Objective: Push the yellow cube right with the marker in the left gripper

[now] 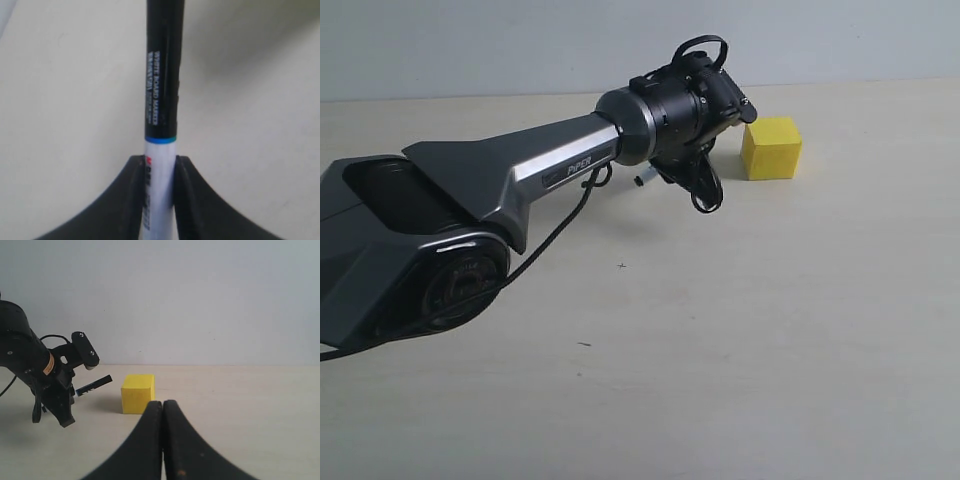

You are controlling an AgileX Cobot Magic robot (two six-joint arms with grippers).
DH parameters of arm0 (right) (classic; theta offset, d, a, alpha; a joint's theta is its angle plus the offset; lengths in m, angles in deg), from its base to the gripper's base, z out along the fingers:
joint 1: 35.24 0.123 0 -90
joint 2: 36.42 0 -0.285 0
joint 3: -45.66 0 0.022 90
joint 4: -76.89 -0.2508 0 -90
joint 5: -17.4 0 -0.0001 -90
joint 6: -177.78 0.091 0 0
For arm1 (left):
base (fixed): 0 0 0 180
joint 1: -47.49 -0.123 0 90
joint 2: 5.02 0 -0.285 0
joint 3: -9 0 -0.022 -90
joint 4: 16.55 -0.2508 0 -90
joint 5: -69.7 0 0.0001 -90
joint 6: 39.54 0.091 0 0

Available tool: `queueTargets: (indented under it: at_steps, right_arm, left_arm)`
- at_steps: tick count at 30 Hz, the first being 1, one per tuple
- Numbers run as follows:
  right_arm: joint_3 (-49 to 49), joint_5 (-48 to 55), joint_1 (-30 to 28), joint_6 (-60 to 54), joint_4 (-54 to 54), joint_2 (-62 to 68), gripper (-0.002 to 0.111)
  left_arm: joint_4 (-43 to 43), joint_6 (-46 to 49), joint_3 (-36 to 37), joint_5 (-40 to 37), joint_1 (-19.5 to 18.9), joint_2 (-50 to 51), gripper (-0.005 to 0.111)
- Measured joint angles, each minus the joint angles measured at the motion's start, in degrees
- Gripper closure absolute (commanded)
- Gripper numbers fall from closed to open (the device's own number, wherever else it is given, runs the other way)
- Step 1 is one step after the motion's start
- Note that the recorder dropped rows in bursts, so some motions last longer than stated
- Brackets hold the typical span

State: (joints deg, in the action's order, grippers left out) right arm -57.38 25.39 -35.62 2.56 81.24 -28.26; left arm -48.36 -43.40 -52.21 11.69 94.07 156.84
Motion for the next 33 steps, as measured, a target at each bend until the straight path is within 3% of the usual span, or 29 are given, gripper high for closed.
queueTargets:
  at_steps: [13, 28, 33]
  right_arm:
    - [0.0, 0.0, 0.0, 0.0, 0.0, 0.0, 0.108]
    - [0.0, 0.0, 0.0, 0.0, 0.0, 0.0, 0.108]
    - [0.0, 0.0, 0.0, 0.0, 0.0, 0.0, 0.108]
  left_arm:
    - [0.0, 0.0, 0.0, -0.2, 0.0, 0.0, 0.107]
    - [-3.6, 2.8, -2.7, -6.0, 0.0, 0.0, 0.107]
    - [-1.1, 2.8, -2.7, -4.3, 0.0, 0.5, 0.107]
